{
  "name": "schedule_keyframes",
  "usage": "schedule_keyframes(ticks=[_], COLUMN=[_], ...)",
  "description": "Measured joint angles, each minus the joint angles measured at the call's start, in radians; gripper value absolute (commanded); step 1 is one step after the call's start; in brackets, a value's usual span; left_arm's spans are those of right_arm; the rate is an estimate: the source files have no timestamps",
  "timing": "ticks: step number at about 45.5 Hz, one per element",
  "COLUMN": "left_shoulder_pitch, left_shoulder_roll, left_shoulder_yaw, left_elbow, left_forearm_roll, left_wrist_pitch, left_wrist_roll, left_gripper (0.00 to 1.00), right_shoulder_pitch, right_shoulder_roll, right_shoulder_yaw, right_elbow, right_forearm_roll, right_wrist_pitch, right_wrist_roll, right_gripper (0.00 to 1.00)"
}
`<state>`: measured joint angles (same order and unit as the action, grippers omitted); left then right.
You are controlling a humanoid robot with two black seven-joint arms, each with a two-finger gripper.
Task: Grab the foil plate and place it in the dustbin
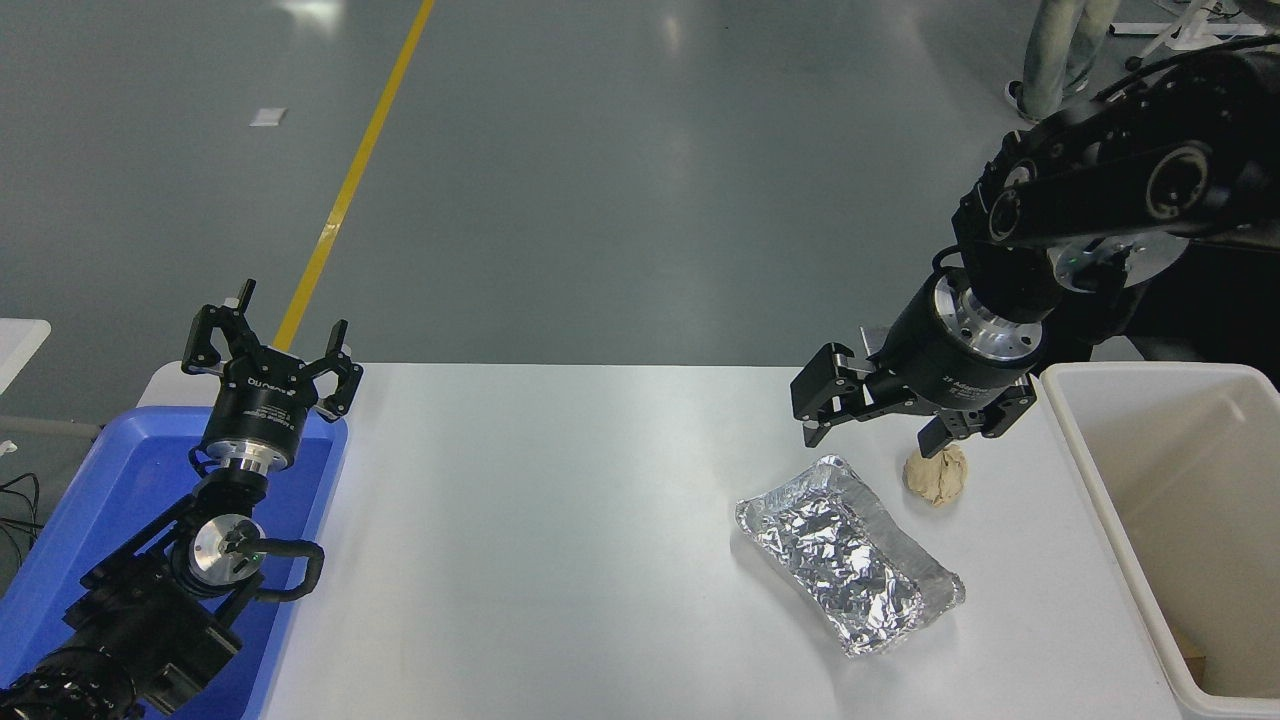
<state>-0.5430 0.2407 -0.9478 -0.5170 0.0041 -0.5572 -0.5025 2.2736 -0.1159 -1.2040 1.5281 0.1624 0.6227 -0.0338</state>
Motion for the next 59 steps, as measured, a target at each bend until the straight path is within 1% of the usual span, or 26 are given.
schedule_keyframes(ticks=[59], left_shoulder_pitch=[0.000], left_shoulder_roll=[0.000], left_shoulder_yaw=[0.000], left_elbow=[0.000], left_forearm_roll=[0.000], left_wrist_pitch=[0.000], left_wrist_roll=[0.000], left_gripper=[0.98], right_shoulder_pitch=[-0.019], right_shoulder_roll=[-0.002], right_shoulder_yaw=[-0.007], right_elbow=[-0.035], right_forearm_roll=[0.007], right_wrist_pitch=[-0.002], right_wrist_roll=[0.000], right_gripper=[1.00])
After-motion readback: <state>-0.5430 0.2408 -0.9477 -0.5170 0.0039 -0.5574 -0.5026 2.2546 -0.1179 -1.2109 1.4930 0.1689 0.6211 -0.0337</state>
